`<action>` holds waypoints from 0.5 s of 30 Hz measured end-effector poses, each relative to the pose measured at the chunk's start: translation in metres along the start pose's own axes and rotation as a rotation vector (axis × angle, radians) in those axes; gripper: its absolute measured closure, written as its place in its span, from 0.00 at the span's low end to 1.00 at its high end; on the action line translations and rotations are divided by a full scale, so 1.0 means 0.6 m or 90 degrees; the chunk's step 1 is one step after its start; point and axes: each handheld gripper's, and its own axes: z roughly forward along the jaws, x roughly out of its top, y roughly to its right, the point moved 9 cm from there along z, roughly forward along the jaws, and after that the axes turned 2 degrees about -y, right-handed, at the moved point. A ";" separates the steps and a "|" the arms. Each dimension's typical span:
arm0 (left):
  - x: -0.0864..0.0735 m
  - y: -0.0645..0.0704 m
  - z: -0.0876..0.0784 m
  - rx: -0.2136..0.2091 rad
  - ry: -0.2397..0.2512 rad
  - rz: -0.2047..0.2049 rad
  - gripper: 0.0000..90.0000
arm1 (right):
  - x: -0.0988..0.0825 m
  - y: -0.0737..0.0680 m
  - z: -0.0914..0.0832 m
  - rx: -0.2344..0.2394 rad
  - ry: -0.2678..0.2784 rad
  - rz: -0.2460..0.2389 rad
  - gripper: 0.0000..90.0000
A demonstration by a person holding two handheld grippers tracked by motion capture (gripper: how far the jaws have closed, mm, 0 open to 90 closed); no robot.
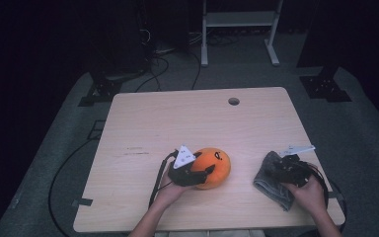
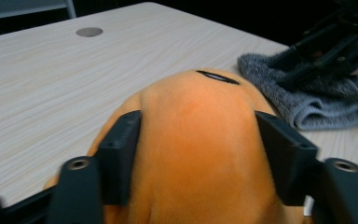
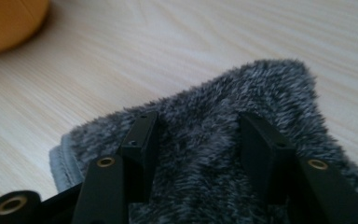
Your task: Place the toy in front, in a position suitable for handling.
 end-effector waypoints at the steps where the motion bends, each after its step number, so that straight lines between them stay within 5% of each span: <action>1: 0.000 0.000 0.000 0.000 0.000 0.000 0.33 | 0.000 0.000 0.000 0.000 0.000 0.000 0.53; 9: -0.013 -0.005 -0.029 -0.016 0.007 0.025 0.24 | 0.012 0.003 -0.007 -0.006 0.030 0.006 0.46; 14: -0.015 -0.006 -0.035 -0.021 0.007 0.055 0.24 | 0.021 0.012 0.006 -0.037 0.013 0.001 0.46; 15: -0.016 -0.007 -0.035 -0.024 0.012 0.055 0.24 | 0.018 0.015 0.016 -0.040 -0.012 0.007 0.49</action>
